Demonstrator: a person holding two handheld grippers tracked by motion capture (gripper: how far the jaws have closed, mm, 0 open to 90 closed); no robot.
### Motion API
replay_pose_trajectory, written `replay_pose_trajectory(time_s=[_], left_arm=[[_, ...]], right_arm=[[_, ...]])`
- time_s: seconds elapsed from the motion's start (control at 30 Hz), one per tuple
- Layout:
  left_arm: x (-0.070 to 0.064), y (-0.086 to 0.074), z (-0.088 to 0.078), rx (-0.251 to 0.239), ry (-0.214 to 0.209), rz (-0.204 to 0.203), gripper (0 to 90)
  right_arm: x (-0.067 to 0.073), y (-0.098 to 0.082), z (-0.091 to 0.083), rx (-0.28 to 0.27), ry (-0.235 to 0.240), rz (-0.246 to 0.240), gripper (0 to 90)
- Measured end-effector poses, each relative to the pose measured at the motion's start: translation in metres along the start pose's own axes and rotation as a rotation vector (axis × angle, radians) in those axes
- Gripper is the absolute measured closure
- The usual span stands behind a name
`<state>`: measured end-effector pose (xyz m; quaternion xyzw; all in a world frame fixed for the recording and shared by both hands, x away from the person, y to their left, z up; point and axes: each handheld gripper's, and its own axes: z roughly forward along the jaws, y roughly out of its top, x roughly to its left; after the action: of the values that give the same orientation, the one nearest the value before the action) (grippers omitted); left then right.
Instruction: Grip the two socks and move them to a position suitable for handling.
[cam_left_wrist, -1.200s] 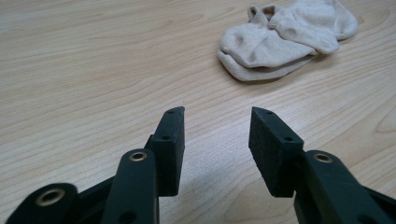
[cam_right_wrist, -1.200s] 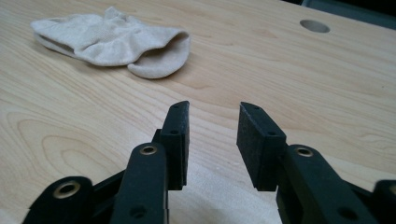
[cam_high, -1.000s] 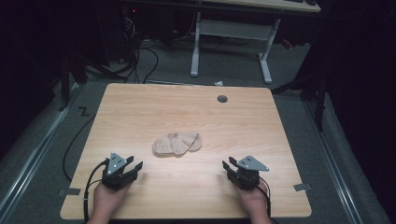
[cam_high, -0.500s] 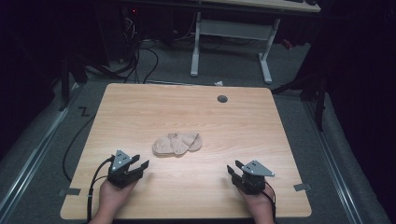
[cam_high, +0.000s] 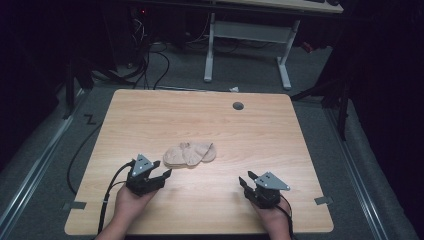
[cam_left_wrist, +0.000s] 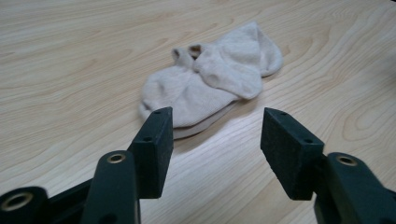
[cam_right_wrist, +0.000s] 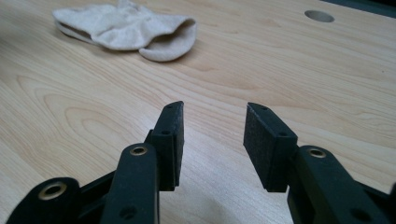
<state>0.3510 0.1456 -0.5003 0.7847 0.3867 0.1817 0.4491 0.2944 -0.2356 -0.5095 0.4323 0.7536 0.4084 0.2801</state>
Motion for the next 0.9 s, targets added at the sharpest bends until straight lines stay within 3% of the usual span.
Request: replay_pose_trajectory(time_s=[0.13, 0.23, 0.37, 0.47, 0.6, 0.73, 0.83, 0.9], left_arm=[[-0.007, 0.008, 0.008, 0.021, -0.031, -0.021, 43.2], [-0.013, 0.013, 0.016, 0.031, -0.015, -0.005, 43.3], [-0.019, 0.019, 0.027, 0.02, -0.005, -0.05, 44.1], [-0.026, 0.023, 0.035, 0.022, 0.011, -0.047, 45.1], [-0.029, 0.025, 0.048, 0.031, 0.025, -0.038, 48.5], [-0.025, 0.023, 0.06, 0.046, 0.027, -0.042, 48.9], [-0.025, 0.024, 0.068, 0.061, 0.043, 0.004, 49.0], [-0.025, 0.026, 0.071, 0.056, 0.028, 0.009, 50.0]], right_arm=[[0.001, 0.0, 0.001, -0.003, 0.014, -0.002, 59.2], [0.001, 0.0, 0.004, -0.004, 0.038, -0.011, 59.3], [-0.003, 0.002, 0.005, -0.039, 0.089, 0.023, 58.9], [-0.008, 0.003, 0.008, -0.049, 0.108, 0.04, 59.0], [-0.006, 0.002, 0.01, -0.054, 0.094, 0.007, 59.5], [-0.004, 0.004, 0.01, -0.056, 0.114, 0.026, 59.5], [0.0, 0.005, 0.009, -0.047, 0.087, 0.006, 59.5], [0.0, 0.004, 0.008, -0.044, 0.08, 0.001, 59.5]])
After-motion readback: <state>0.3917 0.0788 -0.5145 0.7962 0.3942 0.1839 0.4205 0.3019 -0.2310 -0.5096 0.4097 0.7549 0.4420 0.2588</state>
